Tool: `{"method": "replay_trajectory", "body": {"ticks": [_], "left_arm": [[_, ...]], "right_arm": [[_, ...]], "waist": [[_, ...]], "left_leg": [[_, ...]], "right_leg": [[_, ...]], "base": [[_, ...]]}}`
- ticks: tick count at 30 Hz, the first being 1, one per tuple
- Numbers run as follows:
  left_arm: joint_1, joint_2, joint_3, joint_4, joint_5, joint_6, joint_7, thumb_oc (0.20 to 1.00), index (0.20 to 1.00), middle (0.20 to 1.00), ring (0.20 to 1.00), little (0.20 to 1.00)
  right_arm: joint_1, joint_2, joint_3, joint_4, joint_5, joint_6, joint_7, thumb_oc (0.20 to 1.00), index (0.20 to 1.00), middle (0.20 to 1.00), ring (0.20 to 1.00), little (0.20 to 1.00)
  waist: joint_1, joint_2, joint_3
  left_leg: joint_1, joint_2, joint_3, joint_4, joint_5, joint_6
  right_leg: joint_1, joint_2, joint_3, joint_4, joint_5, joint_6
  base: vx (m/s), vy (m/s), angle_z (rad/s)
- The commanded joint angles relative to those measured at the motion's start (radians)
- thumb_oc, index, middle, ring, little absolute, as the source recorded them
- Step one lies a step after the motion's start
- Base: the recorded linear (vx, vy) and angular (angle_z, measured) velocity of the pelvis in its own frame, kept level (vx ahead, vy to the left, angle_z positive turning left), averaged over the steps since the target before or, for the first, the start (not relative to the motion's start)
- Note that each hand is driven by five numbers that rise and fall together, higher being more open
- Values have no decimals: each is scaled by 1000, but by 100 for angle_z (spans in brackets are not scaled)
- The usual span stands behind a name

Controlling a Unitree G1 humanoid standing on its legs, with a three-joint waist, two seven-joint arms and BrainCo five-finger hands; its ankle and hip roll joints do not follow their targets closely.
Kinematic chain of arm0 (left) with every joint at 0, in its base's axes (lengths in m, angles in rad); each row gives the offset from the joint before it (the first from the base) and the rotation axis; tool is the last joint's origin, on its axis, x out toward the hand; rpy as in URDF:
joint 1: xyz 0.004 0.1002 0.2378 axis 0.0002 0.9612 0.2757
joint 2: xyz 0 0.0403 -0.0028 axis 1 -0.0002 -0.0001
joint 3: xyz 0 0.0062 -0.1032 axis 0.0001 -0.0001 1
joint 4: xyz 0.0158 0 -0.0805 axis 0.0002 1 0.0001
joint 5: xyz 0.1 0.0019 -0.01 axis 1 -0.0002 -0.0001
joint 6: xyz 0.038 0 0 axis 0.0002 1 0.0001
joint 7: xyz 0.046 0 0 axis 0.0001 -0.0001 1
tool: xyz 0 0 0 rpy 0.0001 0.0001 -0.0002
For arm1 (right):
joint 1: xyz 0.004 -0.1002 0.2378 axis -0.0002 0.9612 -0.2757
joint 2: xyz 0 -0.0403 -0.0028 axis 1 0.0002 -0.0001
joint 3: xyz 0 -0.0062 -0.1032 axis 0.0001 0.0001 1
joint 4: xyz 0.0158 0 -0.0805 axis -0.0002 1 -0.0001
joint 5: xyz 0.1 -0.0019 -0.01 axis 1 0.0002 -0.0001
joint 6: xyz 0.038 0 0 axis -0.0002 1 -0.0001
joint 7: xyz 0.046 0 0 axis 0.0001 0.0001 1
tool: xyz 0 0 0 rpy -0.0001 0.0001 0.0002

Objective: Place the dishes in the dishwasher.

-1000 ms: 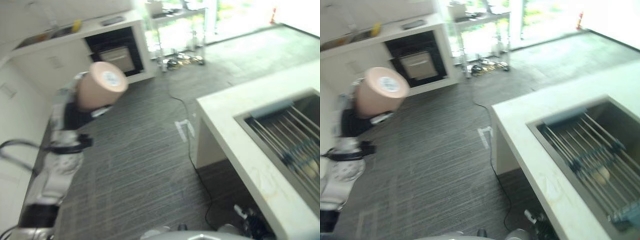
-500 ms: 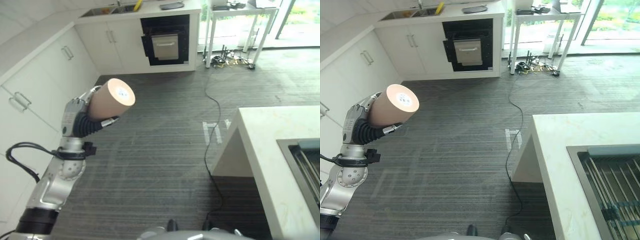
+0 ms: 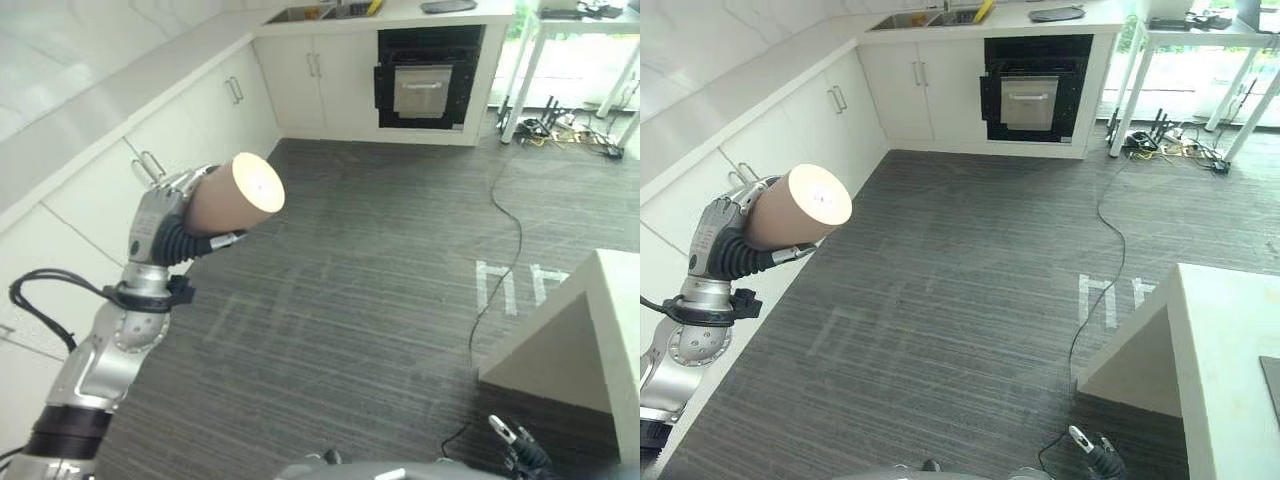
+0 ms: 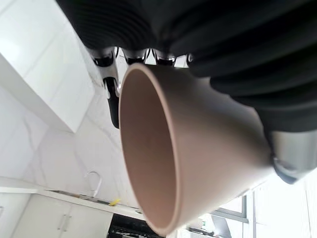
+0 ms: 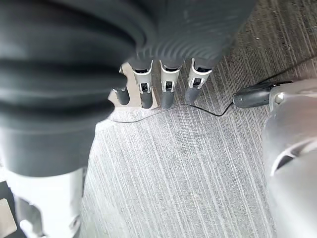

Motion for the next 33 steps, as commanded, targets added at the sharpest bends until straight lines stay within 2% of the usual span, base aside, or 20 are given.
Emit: {"method": "replay_trajectory", "body": {"ticks": [1,6,8,10,14,15,20,21,25,26,27,29,30,33], "left_arm": [[-107,9,37,-27,-33,-25,40,200,200,200,200,200],[-111,7,39,-38,-15,-16,48,200,200,200,200,200],[-122,14,34,-39,-14,-18,47,200,200,200,200,200],[-134,13,32,-47,-10,-24,45,200,200,200,200,200],[-134,5,36,-53,-7,-31,43,200,200,200,200,200],[-220,-129,-105,107,-188,-14,34,200,200,200,200,200],[-233,-135,-120,110,-176,-4,16,200,200,200,200,200],[-226,-140,-118,90,-168,7,6,200,200,200,200,200],[-213,-136,-110,88,-162,-1,12,200,200,200,200,200],[-213,-130,-108,93,-157,-8,14,200,200,200,200,200],[-229,-112,-112,98,-157,-1,14,200,200,200,200,200],[-240,-107,-116,109,-159,-4,17,200,200,200,200,200],[-251,-101,-120,112,-173,-6,25,200,200,200,200,200],[-253,-95,-120,115,-195,-15,20,200,200,200,200,200]], "right_arm": [[-18,33,13,-20,18,-56,-31,1000,1000,1000,1000,1000],[-16,66,51,-38,-77,-42,-34,1000,1000,1000,1000,1000],[-21,72,76,-38,-23,21,5,1000,1000,1000,1000,1000],[-23,58,85,-45,-34,68,71,1000,1000,1000,1000,1000],[-24,43,91,-22,-41,81,99,1000,1000,1000,1000,1000],[-25,4,63,-80,61,-33,271,1000,1000,1000,1000,1000],[-37,-3,112,-105,53,-44,274,1000,1000,1000,1000,1000],[-41,-2,124,-118,25,-66,267,1000,1000,1000,1000,1000],[-33,-1,141,-148,-38,-84,238,1000,1000,1000,1000,1000],[-29,-3,142,-153,-42,-86,223,1000,1000,1000,1000,1000],[-27,-14,155,-166,-124,-90,208,1000,1000,1000,1000,1000],[-27,-16,167,-166,-149,-87,197,1000,1000,1000,1000,1000],[-33,-23,174,-157,-184,-93,194,1000,1000,1000,1000,1000],[-36,-32,178,-152,-214,-86,174,1000,1000,1000,1000,1000]], "waist": [[-3,-9,-1],[9,-20,-7],[18,-36,-10],[22,-53,-8],[27,-66,-8],[-57,-55,-14],[-38,-62,-29],[-37,-63,-29],[-45,-64,-27],[-48,-65,-23],[-58,-70,-10],[-63,-75,-5],[-65,-86,4],[-61,-97,16]], "left_leg": [[30,55,-44,-7,-11,-86],[58,38,-51,-55,-42,-72],[54,39,-37,-57,-51,-65],[54,45,-16,-56,-51,-62],[58,56,6,-53,-45,-68],[6,-8,-81,-25,-47,-53],[10,-15,-93,-25,-52,-51],[12,-18,-103,-21,-58,-46],[2,-27,-126,6,-67,-36],[-9,-27,-133,36,-73,-32],[-25,-17,-137,85,-80,-32],[-34,-20,-133,127,-95,-30],[-60,-44,-109,232,-155,-10],[-127,-26,-86,364,-154,-15]], "right_leg": [[-23,9,-62,-18,99,28],[-36,-23,-67,-35,134,81],[-45,-33,-80,-54,158,98],[-43,-29,-86,-77,171,100],[-27,-18,-93,-106,179,97],[-35,157,97,-135,104,-22],[-23,150,81,-139,102,-17],[-19,159,96,-137,97,-21],[-26,176,136,-108,82,-34],[-34,182,144,-71,65,-42],[-48,192,156,-27,46,-54],[-50,195,161,-15,40,-61],[-48,184,154,7,23,-68],[-41,176,144,15,13,-81]], "base": [[-67,246,3],[-1,90,-4],[-80,-30,-16],[-56,-70,-17],[-18,-67,-13],[-5,-40,-6],[-12,-41,-4],[0,-76,-2],[0,-78,1],[4,-223,6],[4,-247,10],[13,-177,36],[27,-101,45],[34,-114,17]]}}
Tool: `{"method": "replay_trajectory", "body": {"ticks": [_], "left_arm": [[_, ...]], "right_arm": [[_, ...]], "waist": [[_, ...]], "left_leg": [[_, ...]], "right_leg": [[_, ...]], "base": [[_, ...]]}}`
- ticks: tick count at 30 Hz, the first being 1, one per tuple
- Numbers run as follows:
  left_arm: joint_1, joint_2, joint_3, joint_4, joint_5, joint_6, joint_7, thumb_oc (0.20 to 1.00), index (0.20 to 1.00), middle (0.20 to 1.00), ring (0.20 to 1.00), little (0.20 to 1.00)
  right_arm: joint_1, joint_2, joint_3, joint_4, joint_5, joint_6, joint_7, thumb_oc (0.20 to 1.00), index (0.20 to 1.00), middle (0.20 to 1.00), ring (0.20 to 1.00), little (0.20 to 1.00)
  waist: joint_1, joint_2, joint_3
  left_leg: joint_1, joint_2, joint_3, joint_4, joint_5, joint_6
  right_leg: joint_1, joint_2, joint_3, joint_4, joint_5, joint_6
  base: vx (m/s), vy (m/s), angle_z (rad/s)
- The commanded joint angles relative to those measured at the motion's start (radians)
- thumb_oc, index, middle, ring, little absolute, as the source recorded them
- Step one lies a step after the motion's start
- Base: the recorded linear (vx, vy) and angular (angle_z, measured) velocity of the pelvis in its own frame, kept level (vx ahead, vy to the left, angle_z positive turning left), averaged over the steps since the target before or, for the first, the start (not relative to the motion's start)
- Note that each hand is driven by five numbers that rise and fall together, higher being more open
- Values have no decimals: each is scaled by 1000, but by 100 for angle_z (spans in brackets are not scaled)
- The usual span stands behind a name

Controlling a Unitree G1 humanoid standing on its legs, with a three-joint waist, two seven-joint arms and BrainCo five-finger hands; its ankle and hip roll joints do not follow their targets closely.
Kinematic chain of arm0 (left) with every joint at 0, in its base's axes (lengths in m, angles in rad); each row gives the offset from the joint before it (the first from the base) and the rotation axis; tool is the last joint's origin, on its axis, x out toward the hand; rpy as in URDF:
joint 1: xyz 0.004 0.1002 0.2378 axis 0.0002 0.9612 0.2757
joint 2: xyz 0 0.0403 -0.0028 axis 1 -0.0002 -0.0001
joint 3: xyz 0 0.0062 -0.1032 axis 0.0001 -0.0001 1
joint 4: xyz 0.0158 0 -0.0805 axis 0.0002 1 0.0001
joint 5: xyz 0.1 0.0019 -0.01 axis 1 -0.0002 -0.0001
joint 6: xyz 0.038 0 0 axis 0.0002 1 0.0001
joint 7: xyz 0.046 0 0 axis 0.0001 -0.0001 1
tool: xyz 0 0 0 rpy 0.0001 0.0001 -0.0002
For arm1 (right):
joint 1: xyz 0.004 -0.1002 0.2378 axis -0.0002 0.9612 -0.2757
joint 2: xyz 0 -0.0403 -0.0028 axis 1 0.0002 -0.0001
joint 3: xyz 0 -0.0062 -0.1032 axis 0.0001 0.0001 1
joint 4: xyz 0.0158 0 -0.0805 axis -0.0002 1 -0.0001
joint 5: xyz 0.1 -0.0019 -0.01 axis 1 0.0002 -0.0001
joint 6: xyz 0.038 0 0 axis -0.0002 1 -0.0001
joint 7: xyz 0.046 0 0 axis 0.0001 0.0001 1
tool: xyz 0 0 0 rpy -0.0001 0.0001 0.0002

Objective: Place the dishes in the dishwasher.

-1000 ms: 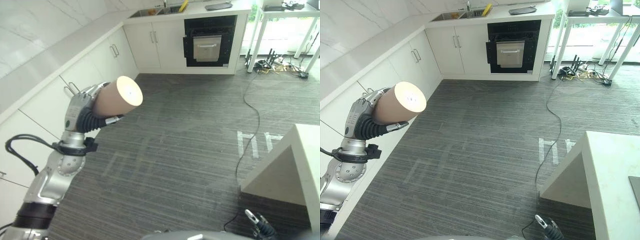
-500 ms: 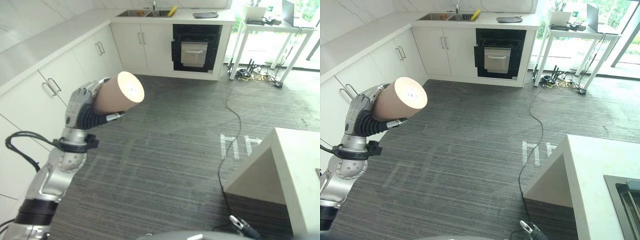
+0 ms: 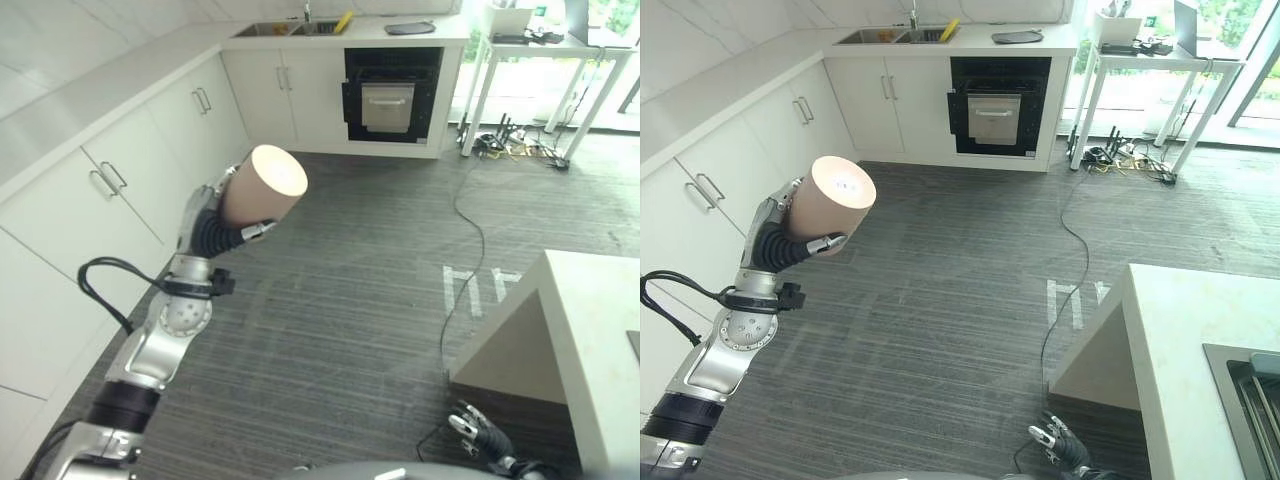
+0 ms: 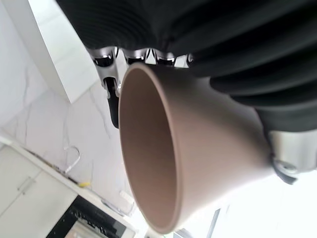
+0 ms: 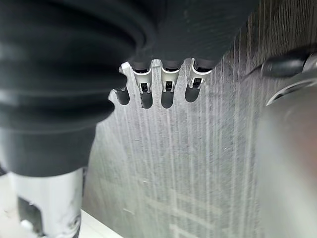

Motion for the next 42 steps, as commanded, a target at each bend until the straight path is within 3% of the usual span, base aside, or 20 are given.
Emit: {"method": "replay_trajectory", "body": {"ticks": [1,2,5,8,10,13,15,19,21,23,27,29,30,32,34,35,38,39,41,42], "left_arm": [[-100,27,49,8,-49,-44,13,200,200,200,200,200],[-97,21,51,22,-47,-63,-16,200,200,200,200,200],[-73,2,58,0,-29,-44,-10,200,200,200,200,200],[-9,5,104,-23,-33,-57,-33,200,200,200,200,200],[5,2,120,-26,-28,-61,-49,200,200,200,200,200],[3,1,118,-24,-19,-58,-41,200,200,200,200,200],[5,-3,114,-45,-3,-35,-41,200,200,200,200,200],[-5,3,103,-44,13,-41,-60,200,200,200,200,200],[-28,14,84,-30,19,-61,-60,200,200,200,200,200],[-61,35,62,-14,17,-71,-62,200,200,200,200,200],[-81,59,48,6,10,-68,-66,200,200,200,200,200],[-73,61,51,0,11,-75,-62,200,200,200,200,200],[-70,59,49,-14,17,-71,-61,200,200,200,200,200],[-77,57,45,-33,22,-49,-64,200,200,200,200,200],[-88,63,35,-33,14,-52,-71,200,200,200,200,200],[-82,63,33,-32,18,-70,-75,200,200,200,200,200],[-56,53,32,-28,42,-108,-71,200,200,200,200,200],[-48,39,24,-31,59,-114,-60,200,200,200,200,200],[-53,37,14,-32,51,-104,-60,200,200,200,200,200],[-44,35,13,-31,49,-110,-60,200,200,200,200,200]], "right_arm": [[-41,-41,9,-30,-43,-42,-32,1000,1000,1000,1000,1000],[-42,-52,0,1,-11,-56,-18,1000,1000,1000,1000,1000],[-59,-49,-9,27,-18,-52,-12,1000,1000,1000,1000,1000],[-50,-58,-20,34,-2,-32,-12,1000,1000,1000,1000,1000],[-43,-67,-30,44,4,-40,2,1000,1000,1000,1000,1000],[-37,-71,-29,45,1,-51,9,1000,1000,1000,1000,1000],[-31,-63,-28,35,36,-28,-7,1000,1000,1000,1000,1000],[-10,-36,-45,22,45,-25,-13,1000,1000,1000,1000,1000],[1,-19,-47,-5,49,-25,-32,1000,1000,1000,1000,1000],[15,-1,-44,-43,72,-23,-61,1000,1000,1000,1000,1000],[24,9,-48,-62,94,-21,-64,1000,1000,1000,1000,1000],[15,9,-50,-59,95,-28,-60,1000,1000,1000,1000,1000],[11,6,-53,-62,105,-28,-62,1000,1000,1000,1000,1000],[-3,-4,-58,-57,127,-14,-61,1000,1000,1000,1000,1000],[-11,0,-78,-22,134,-19,-49,1000,1000,1000,1000,1000],[-11,7,-92,-6,129,-26,-46,1000,1000,1000,1000,1000],[-1,21,-100,11,129,-34,-45,1000,1000,1000,1000,1000],[11,28,-84,9,142,-31,-62,1000,1000,1000,1000,1000],[11,26,-79,13,146,-20,-72,1000,1000,1000,1000,1000],[12,24,-80,22,147,-16,-75,1000,1000,1000,1000,1000]], "waist": [[-15,-45,48],[-5,-44,71],[7,-31,79],[33,-20,73],[30,-19,73],[21,-20,69],[32,-10,73],[45,-3,60],[43,-6,52],[39,-14,43],[40,-9,37],[27,-6,48],[10,-5,58],[-16,-10,75],[-42,-20,90],[-42,-19,94],[-27,-10,87],[-27,-11,71],[-37,-18,64],[-43,-14,56]], "left_leg": [[-108,-57,9,335,-136,-8],[-181,-12,-8,361,-32,-42],[-148,24,-22,206,16,-52],[-134,139,-83,-1,145,-96],[-125,197,-64,-29,176,-113],[-91,200,-36,-48,141,-125],[-85,167,-52,-37,104,-103],[-84,76,-104,-31,53,-64],[-79,19,-100,-42,32,-25],[-76,-36,-75,-56,4,20],[-25,-95,-26,-103,-29,69],[3,-112,-23,-117,-40,71],[27,-121,-36,-128,-49,68],[80,-132,-40,-146,-81,59],[115,-152,-62,-143,-125,68],[133,-155,-62,-137,-149,71],[166,-167,-56,-125,-202,79],[173,-201,-68,-68,-256,103],[160,-223,-69,-22,-265,114],[160,-228,-66,23,-287,114]], "right_leg": [[-29,81,24,54,25,-57],[-15,102,38,55,21,-69],[3,113,44,67,-2,-70],[20,104,51,64,-13,-60],[17,83,32,76,-17,-52],[16,56,3,105,-44,-40],[-3,19,-25,184,-64,-34],[-14,-9,-18,284,-89,-12],[-47,-38,-7,398,-55,26],[-73,-68,-18,534,27,74],[-181,-125,-44,756,180,116],[-249,-77,-47,711,176,115],[-281,-47,-57,630,173,107],[-318,-67,-86,339,225,97],[-389,-89,-42,178,324,125],[-406,-101,-55,112,338,133],[-390,-115,-106,79,349,150],[-362,-112,-125,88,349,148],[-368,-111,-130,112,348,126],[-368,-96,-124,144,319,111]], "base": [[140,-121,24],[243,-64,34],[306,120,13],[415,225,-24],[388,218,-26],[307,232,-10],[559,495,-25],[355,316,-6],[271,327,20],[238,307,42],[196,236,34],[206,77,-21],[312,-29,-52],[400,-134,-4],[479,-250,22],[441,-220,10],[488,-222,33],[451,-315,26],[360,-263,17],[235,-140,28]]}}
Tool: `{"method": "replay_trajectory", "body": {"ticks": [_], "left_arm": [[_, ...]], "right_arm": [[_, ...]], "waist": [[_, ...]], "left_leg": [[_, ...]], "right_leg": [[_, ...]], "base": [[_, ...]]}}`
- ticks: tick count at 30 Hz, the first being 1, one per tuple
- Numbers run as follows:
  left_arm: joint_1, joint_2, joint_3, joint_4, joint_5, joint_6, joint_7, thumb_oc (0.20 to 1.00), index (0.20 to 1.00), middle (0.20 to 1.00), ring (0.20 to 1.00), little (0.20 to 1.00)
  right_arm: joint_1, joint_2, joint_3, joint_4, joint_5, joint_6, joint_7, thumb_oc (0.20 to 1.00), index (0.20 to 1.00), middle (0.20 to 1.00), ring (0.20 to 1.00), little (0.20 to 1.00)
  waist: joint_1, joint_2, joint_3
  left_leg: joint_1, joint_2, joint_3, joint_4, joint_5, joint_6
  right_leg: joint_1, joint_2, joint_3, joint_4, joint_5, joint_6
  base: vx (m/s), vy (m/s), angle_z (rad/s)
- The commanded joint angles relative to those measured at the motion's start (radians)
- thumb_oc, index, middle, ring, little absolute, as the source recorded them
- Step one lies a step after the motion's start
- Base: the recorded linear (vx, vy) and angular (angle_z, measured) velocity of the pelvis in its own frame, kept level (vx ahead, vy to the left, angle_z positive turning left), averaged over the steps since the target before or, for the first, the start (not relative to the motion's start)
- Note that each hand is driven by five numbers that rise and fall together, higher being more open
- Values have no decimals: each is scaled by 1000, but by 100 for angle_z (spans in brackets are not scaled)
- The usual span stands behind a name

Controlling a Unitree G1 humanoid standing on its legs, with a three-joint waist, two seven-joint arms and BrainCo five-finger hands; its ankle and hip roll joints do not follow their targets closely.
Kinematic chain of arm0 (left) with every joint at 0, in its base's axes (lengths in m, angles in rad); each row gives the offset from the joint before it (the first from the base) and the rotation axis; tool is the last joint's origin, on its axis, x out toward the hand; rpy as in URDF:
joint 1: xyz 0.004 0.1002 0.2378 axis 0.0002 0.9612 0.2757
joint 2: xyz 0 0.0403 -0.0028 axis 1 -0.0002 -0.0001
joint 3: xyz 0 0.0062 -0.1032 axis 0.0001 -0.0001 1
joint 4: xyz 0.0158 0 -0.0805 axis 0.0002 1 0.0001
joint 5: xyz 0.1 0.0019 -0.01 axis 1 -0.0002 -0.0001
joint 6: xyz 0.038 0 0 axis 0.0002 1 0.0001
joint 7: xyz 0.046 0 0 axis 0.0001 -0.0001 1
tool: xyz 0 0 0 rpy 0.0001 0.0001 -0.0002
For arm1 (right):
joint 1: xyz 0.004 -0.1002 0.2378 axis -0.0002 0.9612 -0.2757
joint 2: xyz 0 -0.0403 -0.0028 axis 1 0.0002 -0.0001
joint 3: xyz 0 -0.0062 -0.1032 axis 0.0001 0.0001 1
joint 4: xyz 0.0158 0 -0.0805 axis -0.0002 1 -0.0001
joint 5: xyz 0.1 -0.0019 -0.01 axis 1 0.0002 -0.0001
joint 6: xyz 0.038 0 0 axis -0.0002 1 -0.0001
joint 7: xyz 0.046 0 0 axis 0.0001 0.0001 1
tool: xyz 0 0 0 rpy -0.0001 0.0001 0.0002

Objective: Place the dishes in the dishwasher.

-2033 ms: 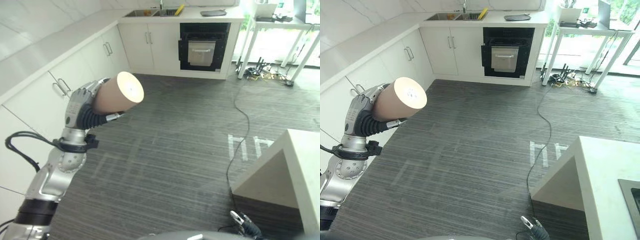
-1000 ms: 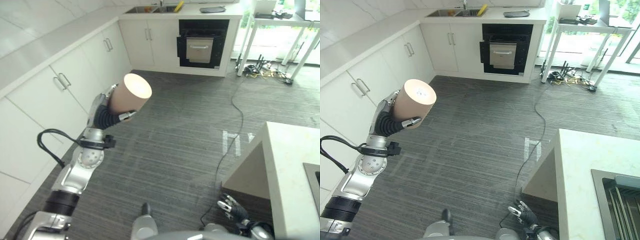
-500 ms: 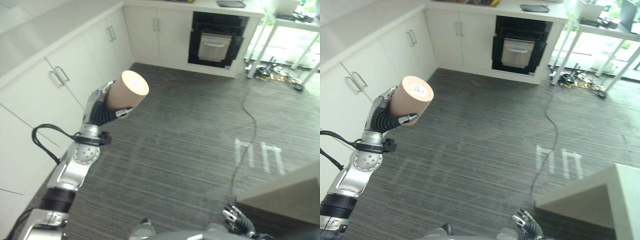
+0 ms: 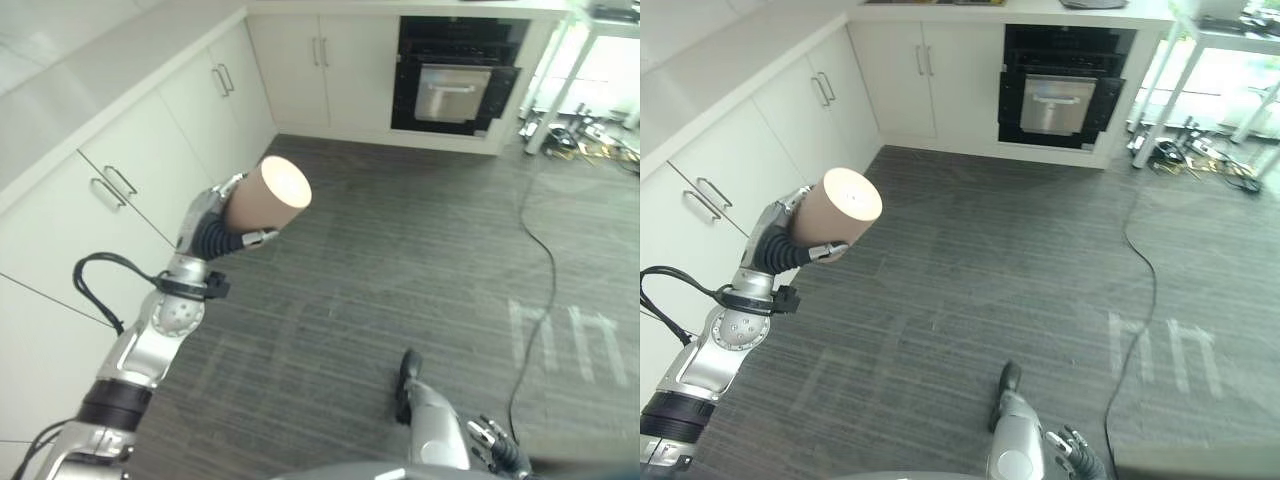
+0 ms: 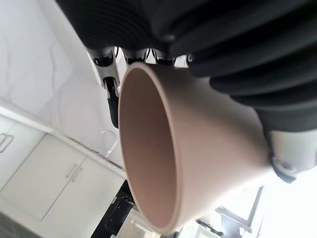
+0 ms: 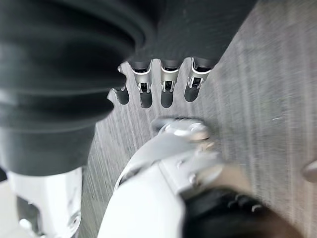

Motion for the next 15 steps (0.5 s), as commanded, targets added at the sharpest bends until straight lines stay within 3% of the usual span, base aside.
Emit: {"method": "replay_trajectory", "body": {"ticks": [1,2,3,5,8,9,10,13,15], "left_arm": [[-51,40,25,-58,7,-61,29,200,200,200,200,200],[-30,36,32,-58,12,-74,35,200,200,200,200,200],[-20,35,37,-60,13,-76,39,200,200,200,200,200],[-12,38,45,-70,6,-65,44,200,200,200,200,200],[-5,46,65,-90,-37,-50,29,200,200,200,200,200],[0,45,74,-93,-49,-53,19,200,200,200,200,200],[5,45,87,-94,-50,-61,5,200,200,200,200,200],[17,47,98,-97,-43,-56,15,200,200,200,200,200],[34,49,107,-97,-41,-58,27,200,200,200,200,200]], "right_arm": [[-4,10,5,-13,38,-24,-10,1000,1000,1000,1000,1000],[-8,3,6,-1,35,-22,-8,1000,1000,1000,1000,1000],[-9,-3,9,6,24,-26,-1,1000,1000,1000,1000,1000],[-7,-15,9,9,1,-29,10,1000,1000,1000,1000,1000],[5,-44,1,8,1,-40,25,1000,1000,1000,1000,1000],[8,-56,-6,13,6,-46,35,1000,1000,1000,1000,1000],[3,-71,-23,18,14,-48,58,1000,1000,1000,1000,1000],[-20,-77,-33,29,-18,-39,80,1000,1000,1000,1000,1000],[-35,-75,-29,36,-39,-32,80,1000,1000,1000,1000,1000]], "waist": [[-27,-35,-57],[-24,-29,-66],[-22,-26,-76],[-22,-17,-92],[-21,-17,-108],[-18,-27,-104],[-4,-31,-88],[10,-29,-73],[16,-25,-66]], "left_leg": [[-177,-210,-44,49,6,183],[-176,-208,-27,113,-17,174],[-182,-204,-27,167,-3,159],[-187,-195,-37,236,60,120],[-260,-180,-56,441,235,32],[-318,-164,-43,541,266,11],[-398,-123,-36,557,253,18],[-389,-124,-51,417,205,54],[-354,-111,-51,221,182,67]], "right_leg": [[133,4,35,-167,128,178],[154,26,18,-146,82,151],[175,49,7,-150,53,132],[207,96,-8,-161,8,95],[271,153,-10,-194,-58,27],[297,155,-6,-204,-74,9],[332,158,7,-211,-92,1],[342,157,43,-207,-96,15],[353,167,82,-198,-107,25]], "base": [[352,-214,14],[338,-220,-24],[456,-292,-30],[351,-235,-19],[322,-248,-12],[417,-257,-27],[360,-170,-41],[284,2,-57],[379,106,-77]]}}
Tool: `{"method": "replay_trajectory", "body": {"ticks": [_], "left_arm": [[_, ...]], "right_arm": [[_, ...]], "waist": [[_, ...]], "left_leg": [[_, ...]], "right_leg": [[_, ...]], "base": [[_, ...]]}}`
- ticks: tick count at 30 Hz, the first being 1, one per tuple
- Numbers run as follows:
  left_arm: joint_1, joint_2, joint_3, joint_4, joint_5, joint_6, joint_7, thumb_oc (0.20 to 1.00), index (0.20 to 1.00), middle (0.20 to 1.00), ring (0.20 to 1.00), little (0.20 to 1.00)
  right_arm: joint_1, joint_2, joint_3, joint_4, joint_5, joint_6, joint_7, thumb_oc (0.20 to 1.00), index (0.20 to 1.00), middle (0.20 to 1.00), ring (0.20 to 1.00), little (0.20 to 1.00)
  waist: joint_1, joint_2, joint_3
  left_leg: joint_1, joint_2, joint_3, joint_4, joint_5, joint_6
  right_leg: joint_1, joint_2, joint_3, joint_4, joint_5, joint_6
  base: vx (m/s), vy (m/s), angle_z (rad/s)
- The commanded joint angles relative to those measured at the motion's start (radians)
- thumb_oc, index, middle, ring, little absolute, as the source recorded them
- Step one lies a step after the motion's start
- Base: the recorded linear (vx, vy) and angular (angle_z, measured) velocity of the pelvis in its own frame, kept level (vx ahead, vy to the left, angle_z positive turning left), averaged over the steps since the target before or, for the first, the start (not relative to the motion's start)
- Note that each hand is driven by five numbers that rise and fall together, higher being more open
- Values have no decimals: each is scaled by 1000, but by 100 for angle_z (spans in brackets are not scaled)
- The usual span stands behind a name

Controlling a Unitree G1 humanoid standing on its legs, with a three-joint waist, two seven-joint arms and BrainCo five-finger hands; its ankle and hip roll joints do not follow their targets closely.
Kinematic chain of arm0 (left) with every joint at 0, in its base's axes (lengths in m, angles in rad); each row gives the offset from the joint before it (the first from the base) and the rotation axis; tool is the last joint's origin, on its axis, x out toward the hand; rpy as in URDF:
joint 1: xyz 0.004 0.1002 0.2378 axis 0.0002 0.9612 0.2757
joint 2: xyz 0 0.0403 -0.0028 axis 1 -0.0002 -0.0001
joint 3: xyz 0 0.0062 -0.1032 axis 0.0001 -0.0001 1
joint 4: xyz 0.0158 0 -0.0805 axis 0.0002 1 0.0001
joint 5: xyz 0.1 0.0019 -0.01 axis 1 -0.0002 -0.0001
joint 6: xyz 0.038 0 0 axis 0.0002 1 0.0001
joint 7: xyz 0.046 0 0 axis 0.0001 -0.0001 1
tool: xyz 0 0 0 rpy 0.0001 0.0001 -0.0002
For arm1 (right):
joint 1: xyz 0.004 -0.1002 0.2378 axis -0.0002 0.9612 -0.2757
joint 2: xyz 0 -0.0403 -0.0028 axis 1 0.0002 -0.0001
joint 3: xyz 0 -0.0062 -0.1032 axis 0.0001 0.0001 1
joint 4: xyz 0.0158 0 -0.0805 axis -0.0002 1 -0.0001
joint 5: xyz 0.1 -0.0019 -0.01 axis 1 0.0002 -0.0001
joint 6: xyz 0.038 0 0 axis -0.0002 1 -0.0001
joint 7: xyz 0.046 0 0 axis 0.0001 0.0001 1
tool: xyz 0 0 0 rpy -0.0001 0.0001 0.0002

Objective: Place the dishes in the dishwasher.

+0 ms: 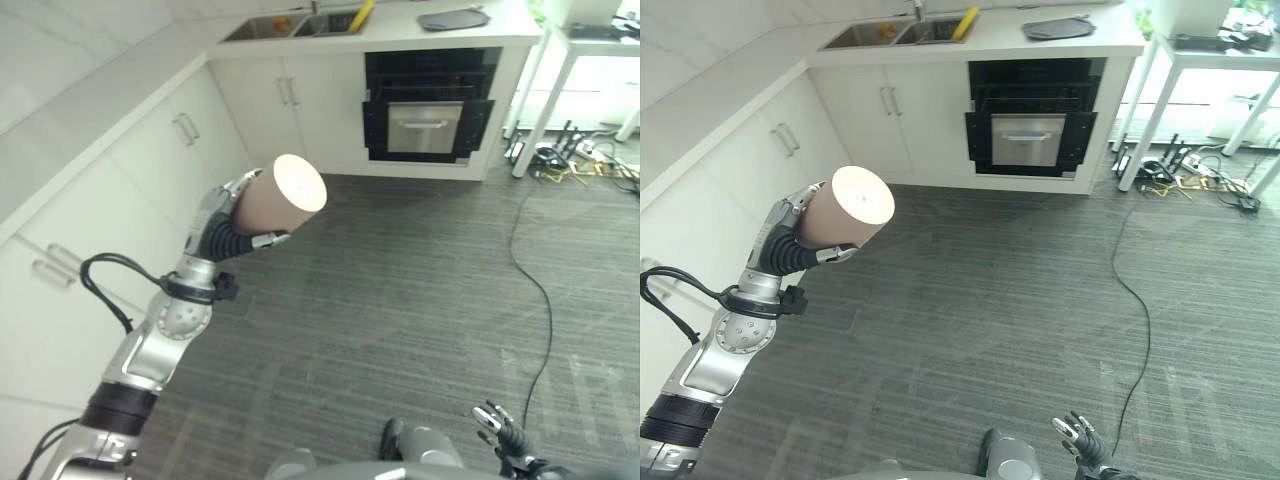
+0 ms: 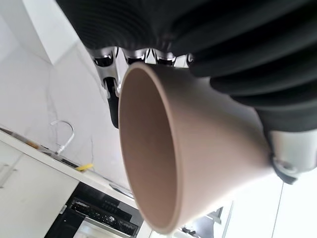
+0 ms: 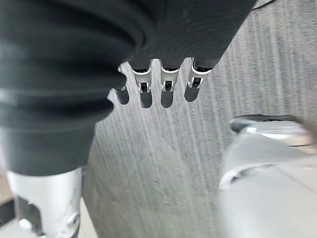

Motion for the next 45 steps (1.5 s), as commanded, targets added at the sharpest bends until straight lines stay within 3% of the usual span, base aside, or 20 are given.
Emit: {"method": "replay_trajectory", "body": {"ticks": [1,2,4,7,12,15,17,18,19,22,24,26,27,29,30,31,34,40,41,45], "left_arm": [[16,15,61,-37,-16,-25,58,200,200,200,200,200],[23,13,64,-40,-12,-19,64,200,200,200,200,200],[61,0,86,-62,5,-12,72,200,200,200,200,200],[58,-15,109,-63,-12,-29,54,200,200,200,200,200],[70,-25,122,-70,-4,-33,19,200,200,200,200,200],[45,-19,106,-64,-12,-39,3,200,200,200,200,200],[12,1,89,-40,-18,-54,-16,200,200,200,200,200],[9,3,86,-39,-17,-54,-17,200,200,200,200,200],[-3,15,76,-34,-19,-45,-18,200,200,200,200,200],[-4,16,73,-22,-19,-39,-21,200,200,200,200,200],[10,11,75,-21,-4,-41,-2,200,200,200,200,200],[9,11,72,-23,4,-38,7,200,200,200,200,200],[-3,17,65,-26,12,-25,17,200,200,200,200,200],[-30,31,47,-26,16,-1,24,200,200,200,200,200],[-38,38,43,-23,12,0,25,200,200,200,200,200],[-44,43,27,0,16,-37,31,200,200,200,200,200],[-32,31,22,-13,17,-37,28,200,200,200,200,200],[14,19,45,-23,9,-41,41,200,200,200,200,200],[28,16,57,-32,3,-36,46,200,200,200,200,200],[35,17,75,-48,-25,-21,52,200,200,200,200,200]], "right_arm": [[-20,-29,27,-6,-43,2,22,1000,1000,1000,1000,1000],[-24,-29,30,-3,-49,4,25,1000,1000,1000,1000,1000],[-31,-33,43,24,-64,-2,40,1000,1000,1000,1000,1000],[-17,-26,56,22,-72,-7,19,1000,1000,1000,1000,1000],[-3,-7,68,-1,-27,38,-39,1000,1000,1000,1000,1000],[20,27,46,-18,-34,32,-60,1000,1000,1000,1000,1000],[31,51,26,-41,10,46,-92,1000,1000,1000,1000,1000],[32,53,23,-43,14,47,-94,1000,1000,1000,1000,1000],[42,60,11,-52,15,53,-96,1000,1000,1000,1000,1000],[54,68,1,-47,16,48,-95,1000,1000,1000,1000,1000],[64,68,6,-52,10,37,-93,1000,1000,1000,1000,1000],[66,66,7,-61,10,37,-95,1000,1000,1000,1000,1000],[64,57,6,-61,28,36,-90,1000,1000,1000,1000,1000],[45,54,-5,-30,57,37,-74,1000,1000,1000,1000,1000],[41,54,-16,-13,60,33,-64,1000,1000,1000,1000,1000],[35,64,-50,25,63,17,-54,1000,1000,1000,1000,1000],[42,73,-38,16,90,29,-83,1000,1000,1000,1000,1000],[36,61,-34,14,94,50,-96,1000,1000,1000,1000,1000],[35,50,-32,16,64,47,-88,1000,1000,1000,1000,1000],[44,26,-36,14,39,40,-74,1000,1000,1000,1000,1000]], "waist": [[30,29,-4],[35,29,-5],[67,32,5],[72,36,9],[92,37,-7],[78,35,-22],[69,25,-33],[68,25,-35],[61,21,-31],[59,38,-31],[44,51,-21],[32,46,-12],[17,28,-2],[3,20,5],[-1,20,8],[4,26,8],[7,15,-2],[8,21,-18],[12,29,-28],[14,36,-50]], "left_leg": [[98,-45,-24,-390,51,37],[85,-32,-37,-408,70,30],[24,67,-70,-486,181,-13],[-15,130,6,-496,232,-30],[21,78,-24,-503,191,-1],[64,12,-22,-532,155,42],[79,-45,-13,-534,121,99],[78,-49,-12,-532,117,104],[88,-77,-15,-529,99,131],[113,-92,-19,-540,86,150],[150,-97,4,-547,63,153],[168,-101,6,-549,51,152],[193,-109,10,-552,26,142],[218,-110,8,-550,-7,138],[229,-110,5,-550,-18,137],[246,-120,0,-509,-73,143],[239,-141,0,-434,-118,155],[249,-142,11,-319,-172,151],[247,-133,9,-267,-153,133],[210,-123,-4,-162,-42,73]], "right_leg": [[24,9,61,-31,27,156],[29,10,71,-36,26,156],[82,7,119,-55,-8,157],[115,-19,75,-56,-24,160],[121,-34,57,29,-71,172],[78,-50,63,171,-35,209],[12,-68,92,392,64,275],[4,-67,96,415,78,280],[-30,-57,117,534,150,305],[-121,-66,132,682,217,310],[-208,-118,86,606,198,291],[-222,-128,78,540,208,291],[-239,-162,61,310,219,286],[-241,-184,56,112,275,304],[-259,-194,62,83,297,312],[-255,-222,70,26,329,326],[-220,-224,55,47,315,318],[-189,-170,15,85,217,270],[-158,-129,-4,63,163,246],[-108,-76,-40,21,109,198]], "base": [[408,115,-69],[489,119,-83],[418,119,-141],[433,180,-85],[322,135,-56],[320,203,-13],[289,229,24],[246,199,22],[145,103,14],[204,130,14],[242,15,-9],[174,-106,-26],[199,-216,-25],[269,-276,-6],[534,-470,3],[492,-424,15],[425,-384,19],[297,-249,28],[219,-206,-7],[201,-199,8]]}}
